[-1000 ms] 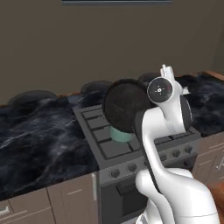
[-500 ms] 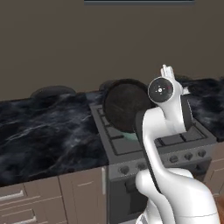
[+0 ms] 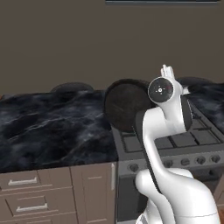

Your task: Pick the pan from the cabinet and place it on the stove. Then turn on the stove burner for the pan.

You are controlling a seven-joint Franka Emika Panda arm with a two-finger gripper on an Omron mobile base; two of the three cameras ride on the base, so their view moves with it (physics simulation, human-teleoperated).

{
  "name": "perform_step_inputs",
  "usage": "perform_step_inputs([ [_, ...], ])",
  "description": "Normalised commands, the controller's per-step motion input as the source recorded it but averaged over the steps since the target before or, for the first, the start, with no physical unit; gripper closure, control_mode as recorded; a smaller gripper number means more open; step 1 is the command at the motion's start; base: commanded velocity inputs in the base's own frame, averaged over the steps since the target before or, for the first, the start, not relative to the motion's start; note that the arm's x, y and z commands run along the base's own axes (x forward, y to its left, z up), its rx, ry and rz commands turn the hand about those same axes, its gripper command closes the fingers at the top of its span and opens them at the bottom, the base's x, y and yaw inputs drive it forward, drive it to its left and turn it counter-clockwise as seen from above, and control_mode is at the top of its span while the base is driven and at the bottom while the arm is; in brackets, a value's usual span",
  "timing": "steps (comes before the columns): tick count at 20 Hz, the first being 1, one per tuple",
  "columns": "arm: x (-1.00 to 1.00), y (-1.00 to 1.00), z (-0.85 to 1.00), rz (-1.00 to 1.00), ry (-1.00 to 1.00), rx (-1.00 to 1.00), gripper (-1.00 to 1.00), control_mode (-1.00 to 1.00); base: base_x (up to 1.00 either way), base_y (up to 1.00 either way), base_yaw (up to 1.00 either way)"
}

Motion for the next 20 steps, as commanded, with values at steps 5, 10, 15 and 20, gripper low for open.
perform_step_inputs([
  [5, 0.0, 0.0, 0.0, 0.0, 0.0, 0.0, 1.0, 1.0, 0.19, -0.15, 0.18],
  [10, 0.0, 0.0, 0.0, 0.0, 0.0, 0.0, 1.0, 1.0, 0.25, -0.25, 0.07],
  [15, 0.0, 0.0, 0.0, 0.0, 0.0, 0.0, 1.0, 1.0, 0.27, -0.32, 0.0],
  [20, 0.0, 0.0, 0.0, 0.0, 0.0, 0.0, 1.0, 1.0, 0.19, -0.41, 0.0],
])
